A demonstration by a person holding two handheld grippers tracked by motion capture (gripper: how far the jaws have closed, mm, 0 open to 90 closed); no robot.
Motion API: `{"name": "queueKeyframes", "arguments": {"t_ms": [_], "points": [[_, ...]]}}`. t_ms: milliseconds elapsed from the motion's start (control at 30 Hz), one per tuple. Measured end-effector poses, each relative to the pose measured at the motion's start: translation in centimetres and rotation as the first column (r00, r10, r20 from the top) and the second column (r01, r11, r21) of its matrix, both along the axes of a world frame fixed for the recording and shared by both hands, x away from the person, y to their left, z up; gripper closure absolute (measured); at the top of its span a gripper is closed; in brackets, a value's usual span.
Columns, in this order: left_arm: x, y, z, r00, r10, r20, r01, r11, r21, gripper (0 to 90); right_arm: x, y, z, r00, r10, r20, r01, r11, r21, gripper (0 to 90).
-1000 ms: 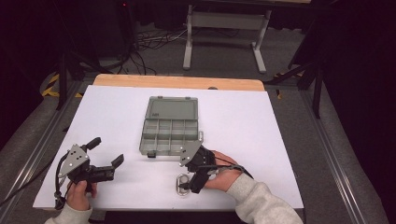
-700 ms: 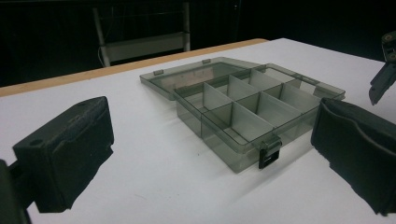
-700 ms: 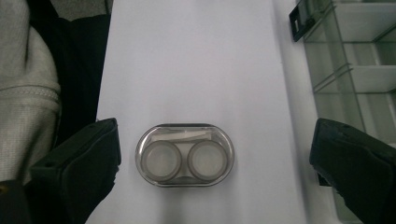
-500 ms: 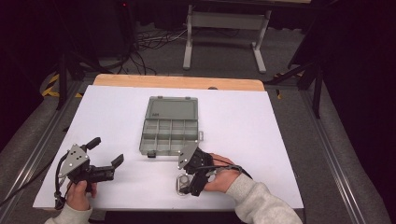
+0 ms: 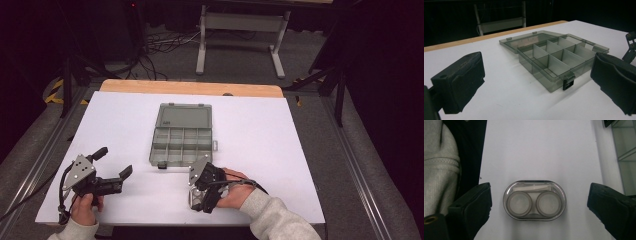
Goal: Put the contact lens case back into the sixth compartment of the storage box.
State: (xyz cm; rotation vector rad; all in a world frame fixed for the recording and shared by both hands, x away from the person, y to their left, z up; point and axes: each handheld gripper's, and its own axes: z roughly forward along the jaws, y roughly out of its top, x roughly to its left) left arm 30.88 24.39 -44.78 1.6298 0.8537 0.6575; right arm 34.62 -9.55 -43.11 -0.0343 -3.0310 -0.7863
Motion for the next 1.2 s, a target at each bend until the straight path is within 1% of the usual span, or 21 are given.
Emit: {"name": "queueKeyframes", "arguments": {"t_ms": [33, 167, 467, 667, 700, 800, 1200], "points": [[0.0, 0.0, 0.0, 1.0000, 0.000, 0.000, 0.000, 1.0000, 0.000, 0.1, 0.0, 0.0, -0.1, 1.0000, 0.002, 0.006, -0.002, 1.0000, -0.004, 7.3], [0.0, 0.0, 0.0, 1.0000, 0.000, 0.001, 0.000, 1.0000, 0.000, 0.0, -0.1, 0.2, -0.5, 1.0000, 0.007, 0.004, -0.007, 0.9997, -0.022, 9.4], [0.0, 0.0, 0.0, 1.0000, -0.002, 0.001, 0.002, 1.0000, 0.000, 0.1, -0.3, 0.4, -1.2, 0.9999, 0.012, 0.002, -0.012, 0.9990, -0.043, 13.9], [0.0, 0.0, 0.0, 1.0000, -0.002, 0.000, 0.002, 1.0000, 0.001, 0.1, -0.3, 0.5, -1.5, 0.9998, 0.017, 0.009, -0.016, 0.9982, -0.057, 21.0], [0.0, 0.0, 0.0, 1.0000, -0.003, 0.000, 0.003, 1.0000, 0.000, 0.0, -0.3, 0.6, -1.5, 0.9997, 0.016, 0.016, -0.015, 0.9981, -0.060, 22.1], [0.0, 0.0, 0.0, 1.0000, -0.003, -0.001, 0.003, 1.0000, 0.000, 0.1, -0.4, 0.6, -1.6, 0.9996, 0.024, 0.014, -0.023, 0.9978, -0.063, 26.3], [0.0, 0.0, 0.0, 1.0000, -0.004, -0.001, 0.004, 1.0000, -0.001, 0.1, -0.4, 0.6, -1.5, 0.9993, 0.024, 0.027, -0.022, 0.9976, -0.065, 26.8]]}}
